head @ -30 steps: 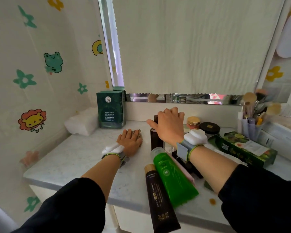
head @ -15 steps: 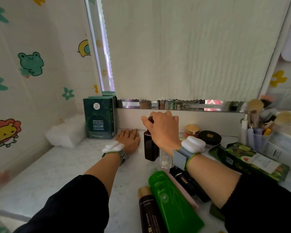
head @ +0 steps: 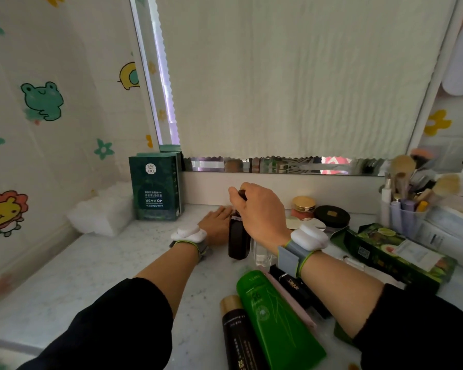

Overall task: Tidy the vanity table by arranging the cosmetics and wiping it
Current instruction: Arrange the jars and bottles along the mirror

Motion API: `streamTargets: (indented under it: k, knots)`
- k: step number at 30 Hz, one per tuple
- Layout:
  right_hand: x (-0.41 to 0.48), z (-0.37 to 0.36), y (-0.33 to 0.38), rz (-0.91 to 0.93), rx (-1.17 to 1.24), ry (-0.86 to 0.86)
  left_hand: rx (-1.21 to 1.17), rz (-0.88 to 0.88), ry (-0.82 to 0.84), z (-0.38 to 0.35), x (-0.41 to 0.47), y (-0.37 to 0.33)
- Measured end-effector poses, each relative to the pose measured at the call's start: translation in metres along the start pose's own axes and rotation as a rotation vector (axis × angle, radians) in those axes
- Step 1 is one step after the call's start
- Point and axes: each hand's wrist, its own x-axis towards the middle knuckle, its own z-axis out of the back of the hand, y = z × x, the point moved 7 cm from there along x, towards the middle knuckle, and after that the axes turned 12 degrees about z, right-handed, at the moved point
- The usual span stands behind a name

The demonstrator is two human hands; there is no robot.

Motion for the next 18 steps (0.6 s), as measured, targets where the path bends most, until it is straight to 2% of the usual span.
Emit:
streamTargets:
  k: [3, 6, 13, 15, 18]
  knots:
    - [0.000, -0.002, 0.000, -0.011, 0.019, 0.015, 0.078, 0.136, 0.020, 0.009, -0.004, 0.027]
    - [0.001, -0.003, -0.002, -0.029, 0.036, 0.010, 0.088, 0.181, 0.054, 0.006, -0.014, 0.032]
    - [-0.005, 0.003, 0.004, -0.027, 0.012, -0.038, 0.236, -0.026, 0.042, -0.002, -0.055, 0.001]
    - [-0.007, 0.005, 0.005, -0.023, 0.009, -0.036, 0.149, -0.028, 0.066, 0.002, -0.073, -0.001]
    - [-0.009, 0.011, 0.006, -0.017, 0.002, -0.021, -0.284, 0.064, 0.126, 0.016, -0.097, 0.001]
